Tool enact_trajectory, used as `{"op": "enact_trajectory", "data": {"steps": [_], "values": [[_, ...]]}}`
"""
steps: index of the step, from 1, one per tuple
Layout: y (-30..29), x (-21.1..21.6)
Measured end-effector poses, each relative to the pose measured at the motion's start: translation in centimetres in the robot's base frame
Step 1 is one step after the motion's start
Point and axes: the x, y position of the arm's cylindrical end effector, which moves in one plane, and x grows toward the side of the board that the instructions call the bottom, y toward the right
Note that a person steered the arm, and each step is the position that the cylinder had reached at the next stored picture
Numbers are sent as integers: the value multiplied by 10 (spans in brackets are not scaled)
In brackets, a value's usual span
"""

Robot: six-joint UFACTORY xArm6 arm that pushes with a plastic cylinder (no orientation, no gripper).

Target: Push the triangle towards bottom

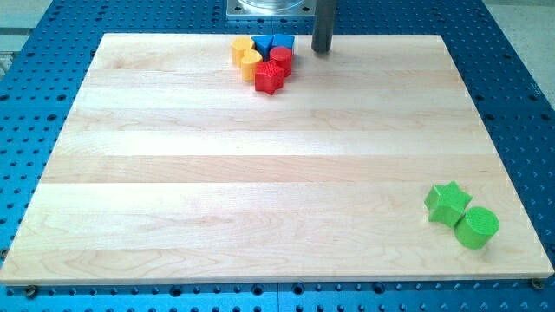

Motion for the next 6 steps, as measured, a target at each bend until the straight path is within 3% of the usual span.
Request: {"op": "enact_trajectory", "data": {"steps": [1,2,4,5,6], "values": [[-13,-12],[-87,-11],[-99,63],[-121,51],[-105,43]]}}
